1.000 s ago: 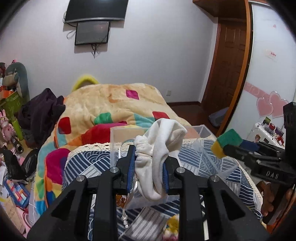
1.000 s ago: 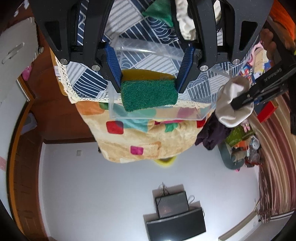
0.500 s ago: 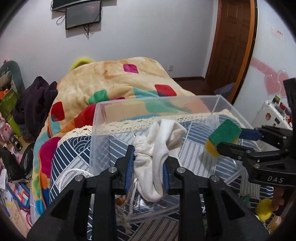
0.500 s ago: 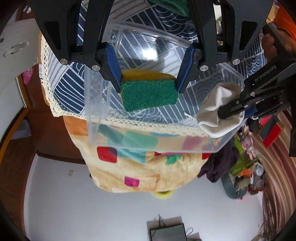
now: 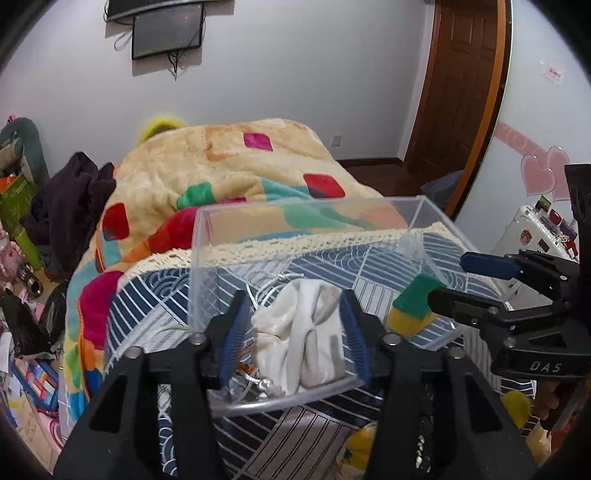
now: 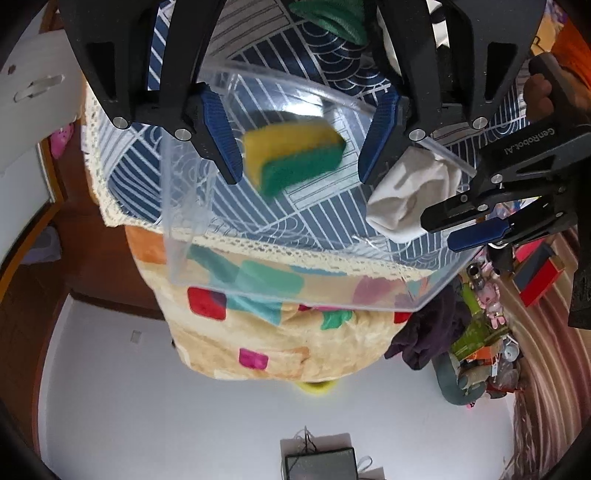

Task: Organize soft objects
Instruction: 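Open the right tool over the box while the left tool drops the sock inside, then grasp the yellow felt ball with the right tool while the left tool grasps the black-strapped bra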

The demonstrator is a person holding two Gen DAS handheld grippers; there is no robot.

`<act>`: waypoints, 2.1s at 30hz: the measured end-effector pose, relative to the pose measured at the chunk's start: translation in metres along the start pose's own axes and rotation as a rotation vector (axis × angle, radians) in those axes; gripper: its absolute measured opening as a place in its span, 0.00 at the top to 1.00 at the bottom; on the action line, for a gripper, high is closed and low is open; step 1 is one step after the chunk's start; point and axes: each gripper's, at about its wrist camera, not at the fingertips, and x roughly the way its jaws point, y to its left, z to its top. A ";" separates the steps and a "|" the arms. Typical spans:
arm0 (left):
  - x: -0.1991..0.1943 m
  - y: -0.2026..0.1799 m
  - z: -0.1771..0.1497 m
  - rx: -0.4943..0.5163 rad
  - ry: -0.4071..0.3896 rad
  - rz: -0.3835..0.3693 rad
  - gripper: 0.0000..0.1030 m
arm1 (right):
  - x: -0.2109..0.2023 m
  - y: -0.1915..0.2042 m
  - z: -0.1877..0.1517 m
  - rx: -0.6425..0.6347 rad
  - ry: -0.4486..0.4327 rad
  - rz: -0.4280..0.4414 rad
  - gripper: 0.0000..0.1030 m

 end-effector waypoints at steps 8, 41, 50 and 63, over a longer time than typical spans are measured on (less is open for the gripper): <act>-0.048 -0.001 -0.007 0.005 -0.086 -0.018 0.17 | -0.045 0.012 -0.001 -0.027 -0.143 -0.034 0.21; -0.038 -0.059 -0.094 0.061 0.089 -0.167 0.57 | -0.067 -0.015 -0.135 0.128 -0.033 -0.040 0.20; -0.051 -0.057 -0.098 0.088 0.050 -0.141 0.85 | -0.062 -0.012 -0.141 0.120 -0.035 -0.003 0.51; -0.104 -0.046 -0.063 0.095 -0.107 -0.148 0.88 | -0.078 -0.003 -0.117 0.099 -0.133 0.001 0.58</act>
